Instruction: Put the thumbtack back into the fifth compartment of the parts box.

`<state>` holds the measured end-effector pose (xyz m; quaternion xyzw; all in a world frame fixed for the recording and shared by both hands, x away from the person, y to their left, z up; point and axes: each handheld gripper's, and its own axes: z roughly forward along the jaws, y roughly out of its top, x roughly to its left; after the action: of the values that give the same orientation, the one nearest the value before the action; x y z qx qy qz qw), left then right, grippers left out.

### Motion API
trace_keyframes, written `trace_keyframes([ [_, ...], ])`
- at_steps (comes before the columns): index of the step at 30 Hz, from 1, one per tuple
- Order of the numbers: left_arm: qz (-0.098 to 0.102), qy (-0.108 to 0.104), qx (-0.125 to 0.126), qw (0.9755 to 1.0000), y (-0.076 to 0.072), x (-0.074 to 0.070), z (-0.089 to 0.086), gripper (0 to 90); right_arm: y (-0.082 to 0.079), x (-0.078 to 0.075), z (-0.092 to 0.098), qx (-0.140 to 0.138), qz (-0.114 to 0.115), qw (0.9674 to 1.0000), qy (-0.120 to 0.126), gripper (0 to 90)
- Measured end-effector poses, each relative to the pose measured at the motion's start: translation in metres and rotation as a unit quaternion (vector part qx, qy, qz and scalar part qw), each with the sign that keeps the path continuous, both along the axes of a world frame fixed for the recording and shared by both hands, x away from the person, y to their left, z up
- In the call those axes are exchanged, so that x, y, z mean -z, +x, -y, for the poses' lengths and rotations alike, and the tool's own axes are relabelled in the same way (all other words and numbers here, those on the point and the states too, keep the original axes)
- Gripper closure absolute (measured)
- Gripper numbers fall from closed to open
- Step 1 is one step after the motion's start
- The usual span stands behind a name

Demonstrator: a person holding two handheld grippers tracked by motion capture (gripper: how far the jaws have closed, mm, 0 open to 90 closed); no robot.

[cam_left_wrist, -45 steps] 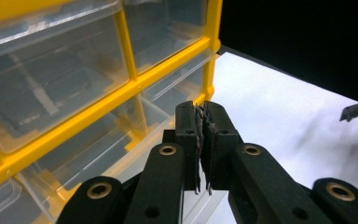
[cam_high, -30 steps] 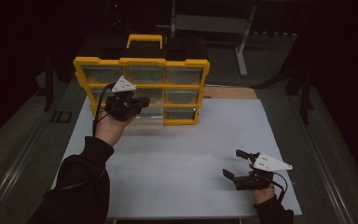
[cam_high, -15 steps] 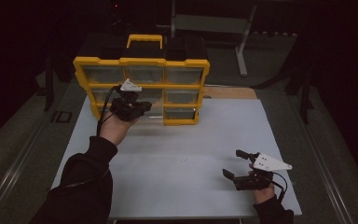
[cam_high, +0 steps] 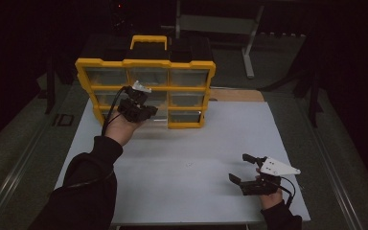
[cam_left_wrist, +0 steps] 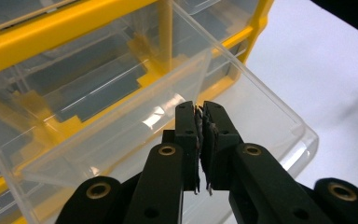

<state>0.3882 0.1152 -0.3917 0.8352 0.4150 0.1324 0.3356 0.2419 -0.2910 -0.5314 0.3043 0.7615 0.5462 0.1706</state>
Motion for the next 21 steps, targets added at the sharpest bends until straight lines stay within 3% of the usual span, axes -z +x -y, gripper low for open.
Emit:
trace_keyframes([
  [3,0.003,-0.003,0.002,1.0000,0.000,-0.001,0.000,82.7,0.000,0.000,0.000,0.000,-0.002,1.0000,0.000,8.9],
  [12,0.012,-0.025,-0.007,0.9996,-0.003,-0.008,-0.004,54.0,0.000,0.000,0.000,0.000,0.000,1.0000,0.001,8.9],
  [21,0.022,-0.032,-0.012,0.9992,-0.009,-0.013,-0.011,33.1,0.000,0.000,0.000,0.000,-0.001,1.0000,0.000,8.9],
])
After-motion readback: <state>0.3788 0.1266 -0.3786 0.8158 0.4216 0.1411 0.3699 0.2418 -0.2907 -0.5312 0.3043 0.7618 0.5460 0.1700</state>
